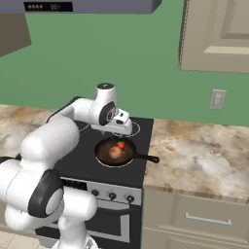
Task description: Place the pan on the front right burner on the stove. Then place the tomato and the onion in the pan and turn on the front right burner.
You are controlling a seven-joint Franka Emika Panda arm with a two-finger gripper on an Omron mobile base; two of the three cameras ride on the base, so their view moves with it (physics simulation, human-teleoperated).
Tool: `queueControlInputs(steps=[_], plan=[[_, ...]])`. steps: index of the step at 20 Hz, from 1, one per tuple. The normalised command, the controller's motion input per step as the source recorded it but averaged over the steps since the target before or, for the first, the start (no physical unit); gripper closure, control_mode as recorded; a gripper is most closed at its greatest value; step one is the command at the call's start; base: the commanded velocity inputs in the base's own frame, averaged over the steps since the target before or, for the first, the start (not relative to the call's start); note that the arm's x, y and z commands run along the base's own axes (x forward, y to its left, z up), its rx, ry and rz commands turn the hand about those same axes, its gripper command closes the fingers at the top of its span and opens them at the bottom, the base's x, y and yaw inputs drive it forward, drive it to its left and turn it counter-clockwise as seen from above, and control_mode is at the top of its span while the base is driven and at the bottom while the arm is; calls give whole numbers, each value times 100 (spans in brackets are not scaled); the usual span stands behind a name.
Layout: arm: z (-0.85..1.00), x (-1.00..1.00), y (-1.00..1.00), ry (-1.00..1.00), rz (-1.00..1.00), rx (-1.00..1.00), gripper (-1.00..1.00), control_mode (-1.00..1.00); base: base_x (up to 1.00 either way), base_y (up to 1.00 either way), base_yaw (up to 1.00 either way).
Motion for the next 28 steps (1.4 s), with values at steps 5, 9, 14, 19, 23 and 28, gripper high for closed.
queueControlInputs(steps=[5, 9, 14, 19, 23, 28], plan=[[39, -100, -58, 0, 2, 13, -100, -100, 0, 0, 0], [20, -97, -84, 0, 11, 19, -100, -100, 0, 0, 0], [1, -83, -79, -9, 24, 19, -100, -100, 0, 0, 0], [-1, -58, -44, -26, 31, 2, -100, -100, 0, 0, 0], [-18, -29, -12, -41, 27, -8, -100, -100, 0, 0, 0], [-30, -3, -8, -47, 25, -4, -100, -100, 0, 0, 0]])
